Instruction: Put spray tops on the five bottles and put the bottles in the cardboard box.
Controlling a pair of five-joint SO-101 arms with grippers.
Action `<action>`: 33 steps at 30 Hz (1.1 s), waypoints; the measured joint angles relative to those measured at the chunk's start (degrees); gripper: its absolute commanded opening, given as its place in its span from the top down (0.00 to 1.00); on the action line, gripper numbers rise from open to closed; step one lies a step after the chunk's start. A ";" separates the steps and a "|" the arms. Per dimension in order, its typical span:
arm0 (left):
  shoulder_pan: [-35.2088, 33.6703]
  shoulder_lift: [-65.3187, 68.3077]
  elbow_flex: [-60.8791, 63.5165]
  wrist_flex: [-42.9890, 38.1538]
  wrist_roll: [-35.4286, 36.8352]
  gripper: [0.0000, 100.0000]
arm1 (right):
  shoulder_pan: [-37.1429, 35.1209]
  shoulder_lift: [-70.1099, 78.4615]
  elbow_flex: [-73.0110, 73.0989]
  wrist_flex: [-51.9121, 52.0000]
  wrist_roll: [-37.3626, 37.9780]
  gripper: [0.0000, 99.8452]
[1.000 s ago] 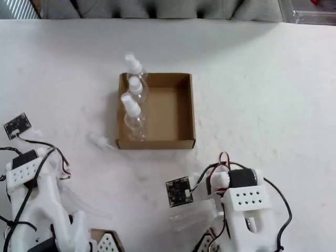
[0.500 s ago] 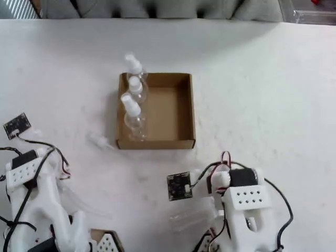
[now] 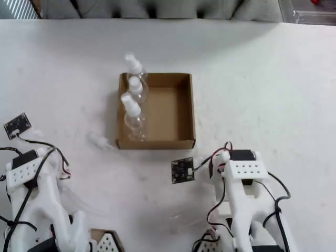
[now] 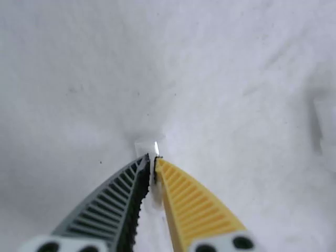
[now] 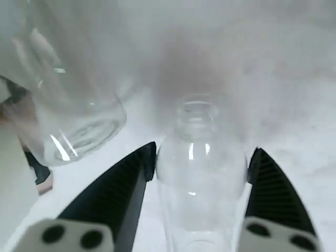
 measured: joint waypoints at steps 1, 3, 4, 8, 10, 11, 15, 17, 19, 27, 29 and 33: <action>0.00 0.00 0.00 0.00 0.00 0.97 | 0.00 0.00 -0.62 0.00 0.00 0.94; 0.00 0.00 0.00 0.00 0.00 0.97 | 0.00 0.18 -2.29 0.00 -0.18 0.99; 0.00 0.00 0.00 0.00 0.00 0.97 | 0.09 0.44 -3.34 0.00 -0.35 0.96; 0.00 0.00 0.00 0.00 0.00 0.97 | 3.78 0.53 -7.47 0.00 -3.69 0.99; 0.00 0.00 0.00 0.00 0.00 0.97 | 6.07 0.53 -10.11 0.00 -5.71 0.98; 0.00 0.00 0.00 0.00 0.00 0.97 | 7.65 0.53 -11.34 0.00 -6.77 0.98; 0.00 0.00 0.00 0.00 0.00 0.97 | 13.71 0.62 -15.38 0.00 -15.74 0.98; 0.00 0.00 0.00 0.00 0.00 0.97 | 17.49 0.62 -17.14 0.00 -23.38 0.98; 0.00 0.00 0.00 0.00 0.00 0.97 | 21.89 0.62 -18.64 0.00 -31.03 0.98; 0.00 0.00 0.00 0.00 0.00 0.97 | 39.82 2.37 -20.04 0.00 -37.89 0.98; 0.00 0.00 0.00 0.00 0.00 0.97 | 43.43 4.75 -20.04 -1.67 -37.89 0.98; 0.00 -0.09 0.44 -0.35 0.00 0.97 | 47.91 13.01 -20.13 -9.58 -37.89 0.97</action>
